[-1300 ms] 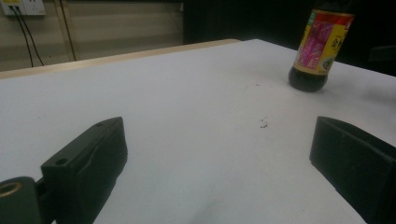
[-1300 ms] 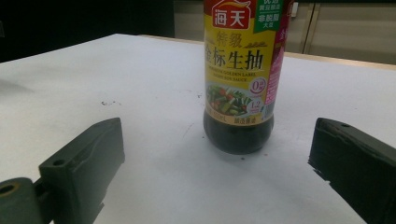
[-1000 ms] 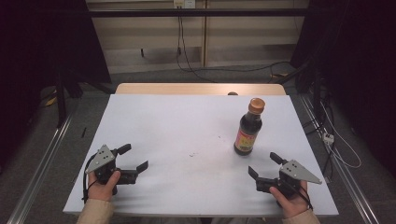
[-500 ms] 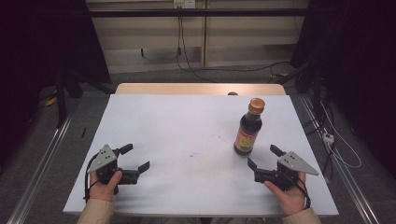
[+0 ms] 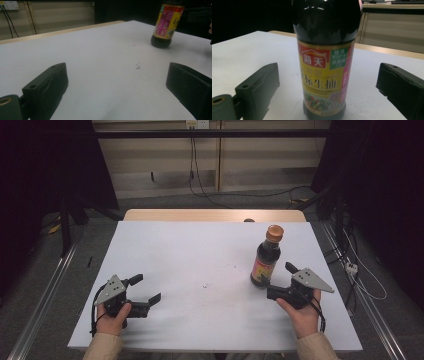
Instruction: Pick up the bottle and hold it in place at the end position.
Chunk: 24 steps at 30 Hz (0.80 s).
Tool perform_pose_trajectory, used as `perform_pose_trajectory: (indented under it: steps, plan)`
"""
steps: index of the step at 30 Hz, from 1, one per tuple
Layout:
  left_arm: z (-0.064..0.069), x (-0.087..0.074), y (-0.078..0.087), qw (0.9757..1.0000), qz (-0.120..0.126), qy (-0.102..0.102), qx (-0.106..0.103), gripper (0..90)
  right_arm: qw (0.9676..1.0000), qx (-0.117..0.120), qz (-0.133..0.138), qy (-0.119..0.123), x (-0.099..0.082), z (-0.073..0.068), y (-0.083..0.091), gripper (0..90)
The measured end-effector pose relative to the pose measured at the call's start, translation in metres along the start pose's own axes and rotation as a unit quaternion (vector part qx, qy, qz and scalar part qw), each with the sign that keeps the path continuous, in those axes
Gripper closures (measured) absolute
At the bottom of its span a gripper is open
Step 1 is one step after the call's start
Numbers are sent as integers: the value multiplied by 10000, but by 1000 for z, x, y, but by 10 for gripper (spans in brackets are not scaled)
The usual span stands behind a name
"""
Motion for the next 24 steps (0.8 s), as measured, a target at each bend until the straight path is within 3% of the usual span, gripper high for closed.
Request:
perform_pose_trajectory:
  steps: [18, 24]
  plan:
    - [1, -1, -2, 10000, -34, -16, -62, 38, 9999, -26, 72, -120, 17, 5, -23, 112]
    - [1, -1, -4, 9999, -66, -13, -78, 39, 9999, 113, 23, -108, 19, 5, -26, 154]
Point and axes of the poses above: each handheld gripper's, and its own axes: y roughly backward along the jaws, x roughly out of its top, z roughly to its right, the point moved 7 cm from there along -y, roughly forward along the jaws, and after that the axes turned 7 degrees about -z, right-handed, at the moved point
